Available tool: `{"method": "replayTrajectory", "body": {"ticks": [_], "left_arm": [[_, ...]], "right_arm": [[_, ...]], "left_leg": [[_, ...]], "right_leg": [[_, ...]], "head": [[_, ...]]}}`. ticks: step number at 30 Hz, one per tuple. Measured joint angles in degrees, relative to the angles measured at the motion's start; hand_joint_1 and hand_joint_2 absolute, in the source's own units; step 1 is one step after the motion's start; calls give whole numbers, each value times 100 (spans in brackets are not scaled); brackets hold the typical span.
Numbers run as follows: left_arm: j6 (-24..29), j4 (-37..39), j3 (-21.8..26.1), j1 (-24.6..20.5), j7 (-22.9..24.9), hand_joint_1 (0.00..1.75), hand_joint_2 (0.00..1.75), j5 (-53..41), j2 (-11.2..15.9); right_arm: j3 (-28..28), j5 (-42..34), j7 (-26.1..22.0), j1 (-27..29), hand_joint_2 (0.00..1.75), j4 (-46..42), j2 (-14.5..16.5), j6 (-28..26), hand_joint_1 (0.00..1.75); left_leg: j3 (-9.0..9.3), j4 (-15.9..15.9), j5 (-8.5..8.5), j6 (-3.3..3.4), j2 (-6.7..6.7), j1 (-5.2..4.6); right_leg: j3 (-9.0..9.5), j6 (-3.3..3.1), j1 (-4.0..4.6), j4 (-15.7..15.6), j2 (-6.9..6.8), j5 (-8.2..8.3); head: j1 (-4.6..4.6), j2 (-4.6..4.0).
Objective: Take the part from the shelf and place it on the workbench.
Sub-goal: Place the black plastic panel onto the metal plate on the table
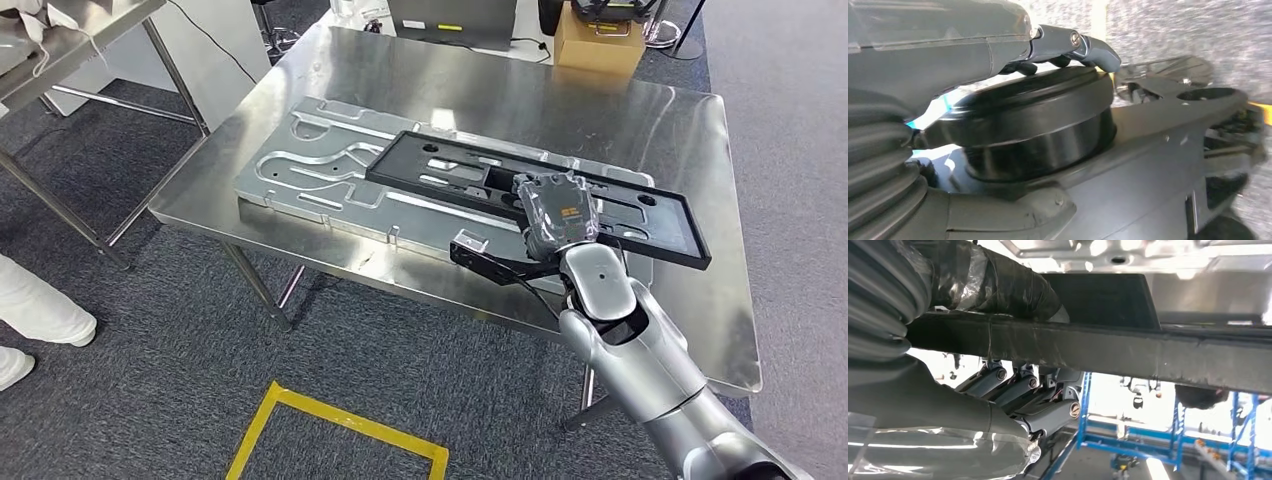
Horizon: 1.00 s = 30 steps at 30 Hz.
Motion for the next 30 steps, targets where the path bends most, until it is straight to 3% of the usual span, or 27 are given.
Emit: {"method": "replayTrajectory", "body": {"ticks": [1, 2, 4, 5, 6, 8, 11, 13, 15, 16, 17, 18, 19, 20, 21, 23, 26, 28, 30], "left_arm": [[-2, 0, -2, -22, -2, 0, 175, 12, 1], [-3, 1, -4, -32, -2, 0, 175, 25, 3], [-4, 10, -12, -16, 2, 0, 175, 48, 10], [-7, 16, -15, -3, 2, 0, 175, 61, 5], [-8, 25, -16, 6, 4, 0, 175, 71, 1], [-12, 37, -16, 8, -1, 0, 175, 85, -11], [-13, 44, -16, 7, -3, 0, 175, 88, -18], [-13, 46, -16, 15, 0, 0, 175, 87, -20], [-13, 48, -16, 26, 1, 0, 175, 87, -20], [-14, 48, -16, 33, 1, 0, 175, 89, -20], [-16, 47, -17, 42, 0, 0, 175, 90, -20], [-23, 46, -17, 52, 1, 0, 175, 91, -21], [-32, 46, -18, 64, 2, 0, 175, 92, -26], [-41, 46, -19, 77, 2, 0, 175, 93, -47], [-48, 48, -19, 84, 3, 0, 175, 95, -62], [-50, 55, -20, 90, 5, 0, 175, 97, -88], [-45, 72, -21, 92, 7, 0, 175, 106, -75], [-48, 81, -21, 68, 1, 0, 175, 120, -68], [-50, 84, -21, 18, -8, 0, 175, 137, -63]], "right_arm": [[32, -30, -14, 0, 175, 24, 8, 19, 175], [58, -55, -24, 0, 175, 48, 19, 32, 175], [95, -85, -35, -10, 175, 88, 57, 53, 175], [110, -91, -33, -23, 175, 107, 75, 64, 175], [128, -96, -32, -40, 175, 127, 96, 79, 175], [162, -110, -29, -63, 175, 168, 120, 102, 175], [193, -126, -44, -79, 175, 202, 135, 108, 175], [201, -127, -56, -111, 175, 209, 149, 108, 175], [207, -126, -60, -125, 175, 230, 157, 109, 175], [212, -127, -60, -119, 175, 246, 157, 110, 175], [218, -128, -60, -112, 175, 265, 157, 110, 175], [225, -132, -60, -108, 175, 282, 157, 110, 175], [232, -136, -61, -109, 175, 293, 157, 109, 175], [237, -140, -61, -110, 175, 302, 157, 108, 175], [242, -144, -62, -113, 175, 308, 160, 107, 175], [255, -150, -63, -121, 175, 317, 167, 104, 175], [267, -160, -51, -127, 175, 319, 172, 99, 175], [268, -166, -42, -126, 175, 320, 180, 93, 175], [273, -173, -43, -108, 175, 330, 188, 90, 175]], "left_leg": [[-149, 195, 38, -23, 1, 1], [-185, 153, 207, -40, 4, 5], [-13, -446, 747, -74, 14, 26], [72, -738, 937, -88, 16, 34], [157, -988, 991, -71, 11, 40], [199, -1155, 892, 27, -12, 36], [286, -1224, 817, 172, -40, 54], [365, -1248, 778, 239, -44, 56], [420, -1250, 720, 285, -55, 33], [461, -1250, 682, 296, -66, 13], [520, -1252, 637, 304, -77, -14], [599, -1256, 584, 314, -85, -50], [683, -1266, 530, 327, -87, -86], [774, -1284, 473, 341, -85, -115], [839, -1314, 427, 347, -85, -127], [919, -1386, 392, 318, -65, -105], [932, -1247, 547, 223, -22, -115], [649, -720, 573, 136, -20, -123], [243, -134, 308, 22, -19, -84]], "right_leg": [[59, 18, -8, 4, 2, -51], [123, 42, -20, 14, 7, -103], [246, 110, -49, 52, 23, -222], [275, 149, -42, 88, 35, -273], [266, 183, -31, 127, 47, -309], [200, 222, 7, 188, 63, -332], [125, 262, -3, 352, 52, -385], [-177, 304, -8, 892, 35, -545], [-687, 312, -1, 1610, 30, -730], [-892, 288, 14, 1813, 30, -722], [-1007, 241, 39, 1824, 31, -609], [-1017, 162, 79, 1627, 32, -386], [-951, 56, 135, 1296, 36, -104], [-863, -90, 200, 954, 38, 149], [-774, -211, 261, 653, 43, 326], [-639, -373, 342, 328, 53, 412], [-332, -418, 286, 18, 49, 374], [-120, -393, 189, -133, 32, 334], [14, -306, 123, -172, 22, 237]], "head": [[-2, 0], [-1, 0], [1, 0], [-12, 0], [-24, 0], [-44, 0], [-38, 0], [-37, 0], [-37, 0], [-36, 0], [-36, 0], [-36, 0], [-36, 0], [-51, 0], [-76, 0], [-114, 0], [-112, 0], [-123, 0], [-132, 0]]}}
